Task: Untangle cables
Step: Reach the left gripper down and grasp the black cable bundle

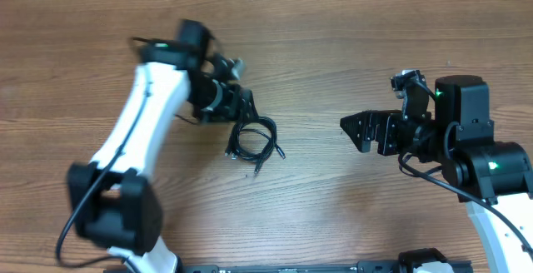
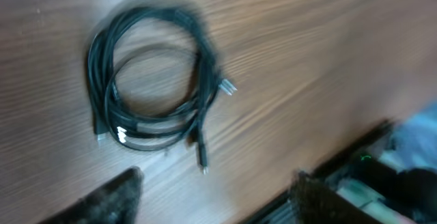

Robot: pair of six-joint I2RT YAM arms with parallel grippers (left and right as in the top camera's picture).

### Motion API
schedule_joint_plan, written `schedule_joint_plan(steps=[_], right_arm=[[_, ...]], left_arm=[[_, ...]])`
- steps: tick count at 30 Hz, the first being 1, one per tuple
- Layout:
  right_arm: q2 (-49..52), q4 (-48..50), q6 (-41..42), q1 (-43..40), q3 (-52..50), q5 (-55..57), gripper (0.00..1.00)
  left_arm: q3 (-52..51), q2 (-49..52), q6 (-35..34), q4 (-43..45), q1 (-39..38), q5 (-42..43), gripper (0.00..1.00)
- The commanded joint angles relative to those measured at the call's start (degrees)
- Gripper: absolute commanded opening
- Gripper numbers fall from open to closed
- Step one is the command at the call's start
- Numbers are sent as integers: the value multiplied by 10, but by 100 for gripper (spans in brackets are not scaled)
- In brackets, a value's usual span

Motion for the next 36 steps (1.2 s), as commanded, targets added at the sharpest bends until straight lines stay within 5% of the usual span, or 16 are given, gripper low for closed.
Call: schedule_joint_plan(steps=[1, 2, 5, 12, 15, 20, 26, 27, 36], right_arm=[[3, -1, -3, 0, 14, -10, 90], [3, -2, -3, 0, 14, -10, 89], [3, -10, -3, 0, 14, -10, 88], [3, -20, -3, 0, 14, -10, 88], [3, -21, -3, 0, 14, -10, 88], [7, -23, -3, 0, 14, -10, 88], [16, -28, -3, 0, 14, -10, 88], [18, -29, -3, 0, 14, -10, 88], [30, -22, -2, 0, 14, -38, 84]], left_arm=[[8, 52, -156, -14, -57, -161, 54], [8, 66, -194, -18, -71, -191, 47], [8, 102, -278, -28, -97, -246, 46], [7, 142, -342, -28, -109, -347, 52], [6, 147, -342, -14, -108, -341, 51], [-1, 166, -338, 1, -120, -337, 28], [-5, 179, -338, 14, -120, -324, 17], [-7, 179, -338, 18, -120, -324, 5], [42, 93, -210, 53, -120, -221, 4]])
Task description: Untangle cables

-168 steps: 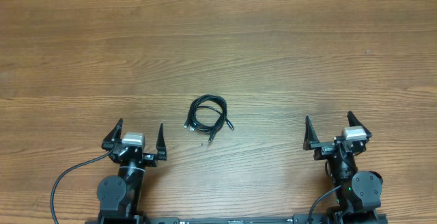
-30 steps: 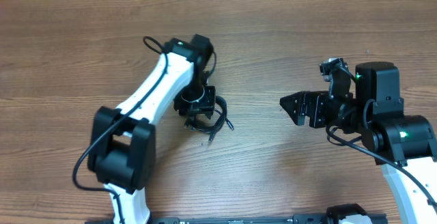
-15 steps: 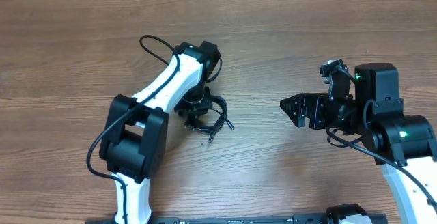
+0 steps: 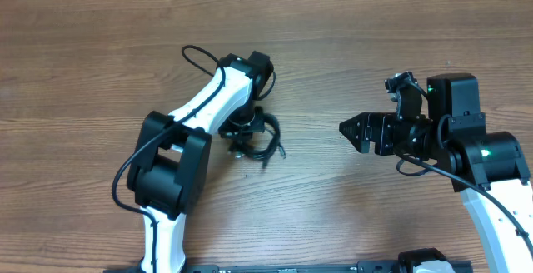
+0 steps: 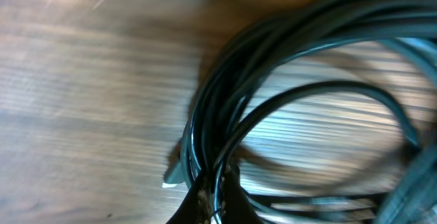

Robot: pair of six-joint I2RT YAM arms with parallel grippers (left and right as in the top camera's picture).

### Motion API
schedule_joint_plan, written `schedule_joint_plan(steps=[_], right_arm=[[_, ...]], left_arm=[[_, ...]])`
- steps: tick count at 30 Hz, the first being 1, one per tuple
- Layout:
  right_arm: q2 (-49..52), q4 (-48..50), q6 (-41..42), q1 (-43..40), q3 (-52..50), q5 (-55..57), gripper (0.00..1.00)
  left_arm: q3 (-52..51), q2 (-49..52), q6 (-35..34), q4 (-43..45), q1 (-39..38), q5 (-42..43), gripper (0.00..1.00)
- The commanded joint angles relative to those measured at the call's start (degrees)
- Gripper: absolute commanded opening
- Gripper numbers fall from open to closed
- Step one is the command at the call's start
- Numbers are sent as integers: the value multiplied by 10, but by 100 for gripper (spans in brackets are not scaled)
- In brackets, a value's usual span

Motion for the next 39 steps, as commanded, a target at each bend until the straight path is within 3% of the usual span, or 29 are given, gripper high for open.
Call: schedule_joint_plan(steps=[1, 8, 16, 22, 27, 34, 39], right_arm=[[2, 9, 13, 0, 14, -29, 83], [34, 29, 96, 0, 14, -30, 75], [108, 43, 103, 0, 14, -83, 73], [149, 19, 109, 0, 13, -93, 70], [177, 21, 36, 5, 12, -93, 71], [221, 21, 13, 6, 12, -93, 71], [224, 23, -1, 6, 12, -87, 74]], left_arm=[[46, -114, 72, 29, -2, 104, 4], [47, -250, 83, 59, -3, 202, 4], [47, -260, 165, 79, -2, 296, 4], [47, -260, 151, 92, -1, 297, 4], [47, -260, 152, 89, -1, 297, 4], [47, -259, 168, 80, -1, 295, 4], [46, -247, 147, 65, -3, 242, 4]])
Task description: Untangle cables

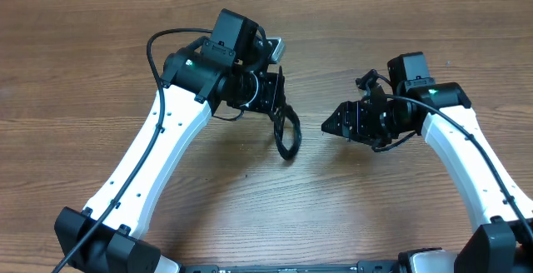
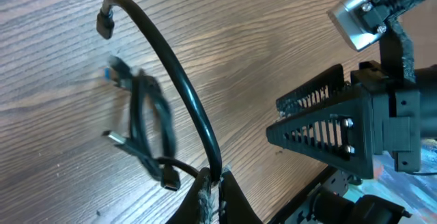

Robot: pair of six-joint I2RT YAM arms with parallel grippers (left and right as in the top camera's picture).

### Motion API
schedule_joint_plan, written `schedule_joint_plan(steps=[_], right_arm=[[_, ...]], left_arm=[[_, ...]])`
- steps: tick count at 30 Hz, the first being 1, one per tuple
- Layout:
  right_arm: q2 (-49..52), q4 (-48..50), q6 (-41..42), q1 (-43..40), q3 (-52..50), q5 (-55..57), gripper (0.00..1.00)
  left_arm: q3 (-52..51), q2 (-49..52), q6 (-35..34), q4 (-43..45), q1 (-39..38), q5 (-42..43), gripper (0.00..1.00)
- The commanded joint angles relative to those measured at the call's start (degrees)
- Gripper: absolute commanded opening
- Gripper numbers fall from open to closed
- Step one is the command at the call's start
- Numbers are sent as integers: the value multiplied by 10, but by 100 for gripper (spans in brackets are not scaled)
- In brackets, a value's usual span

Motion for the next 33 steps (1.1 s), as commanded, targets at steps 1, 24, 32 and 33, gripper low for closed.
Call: schedule_joint_plan(steps=[1, 24, 32, 33], right_arm=[[-2, 1, -51, 4, 12, -1, 75], [-2, 190, -92, 131, -74, -48, 71], [-2, 337, 34, 217, -133, 56, 63], [-2, 356, 46, 222, -143, 66, 64]], left_arm=[[1, 18, -16, -8, -3, -53, 4], [1, 41, -219, 4, 18, -86, 4], [1, 41, -221, 4, 19, -85, 4], [1, 41, -222, 4, 19, -85, 4]])
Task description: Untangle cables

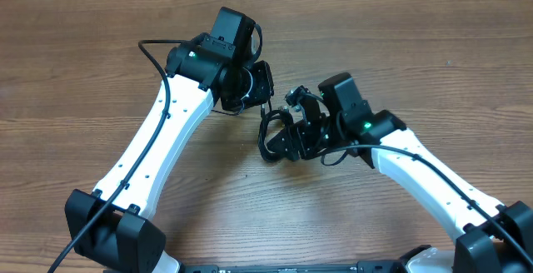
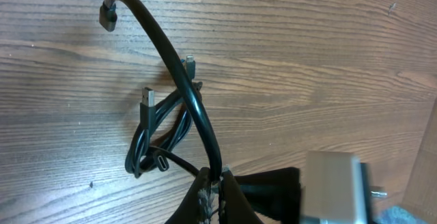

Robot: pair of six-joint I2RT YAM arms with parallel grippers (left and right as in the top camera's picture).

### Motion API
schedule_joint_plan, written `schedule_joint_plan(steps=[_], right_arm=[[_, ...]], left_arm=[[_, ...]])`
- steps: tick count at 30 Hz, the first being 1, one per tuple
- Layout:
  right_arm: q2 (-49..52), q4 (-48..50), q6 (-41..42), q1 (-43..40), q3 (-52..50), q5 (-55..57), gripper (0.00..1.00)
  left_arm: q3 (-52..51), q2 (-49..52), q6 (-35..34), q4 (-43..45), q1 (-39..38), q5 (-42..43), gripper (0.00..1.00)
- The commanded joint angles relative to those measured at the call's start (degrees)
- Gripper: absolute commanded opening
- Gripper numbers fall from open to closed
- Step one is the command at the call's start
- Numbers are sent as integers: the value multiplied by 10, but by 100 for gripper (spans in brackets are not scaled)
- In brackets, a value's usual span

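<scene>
In the left wrist view my left gripper (image 2: 216, 181) is shut on one black cable (image 2: 179, 80). That cable arcs up and away to a free plug end (image 2: 107, 16). Beneath it the rest of the black cables hang in a loose tangle (image 2: 160, 132) with USB plugs sticking out. From overhead, the left gripper (image 1: 260, 98) is above the tangle (image 1: 266, 140). My right gripper (image 1: 281, 142) has come in from the right and is up against the tangle. Whether its jaws are on a strand is hidden.
A bare wooden table (image 1: 400, 48) lies all around. The two arms meet near the middle, the right wrist's block (image 2: 334, 183) showing blurred close behind the left fingers.
My right gripper has moved left, from a hand's width right of the cables to right against the tangle. The left gripper still holds the same cable, in nearly the same place.
The cables first lay coiled on the table, with my left gripper open above them and the right one well off to the right. Then the left gripper was down on the coil. Later it held one strand up, the tangle dangling. Now the right gripper is at it.
</scene>
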Motion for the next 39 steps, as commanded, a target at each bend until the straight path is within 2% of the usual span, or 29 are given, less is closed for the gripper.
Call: schedule_joint_plan(steps=[1, 8, 15, 17, 19, 23, 37, 39], right_arm=[[-2, 57, 85, 19, -46, 64, 63], [0, 193, 143, 84, -89, 208, 63], [63, 261, 145, 92, -91, 220, 56], [78, 275, 145, 92, -91, 220, 50], [85, 285, 145, 92, -91, 221, 36], [85, 304, 173, 92, -91, 231, 20], [149, 348, 220, 92, -91, 224, 20], [149, 355, 220, 92, -91, 218, 17]], left_arm=[[2, 5, -7, 2, 0, -3, 4], [2, 5, -7, 2, 0, 11, 4], [2, 5, -7, 1, 4, 16, 4], [2, 5, -7, -1, 4, 16, 4], [2, 5, -7, -1, 4, 21, 4], [2, 5, -7, -1, 4, 27, 4], [2, 5, -7, -2, 4, 31, 4], [2, 5, -7, -2, 4, 31, 4]])
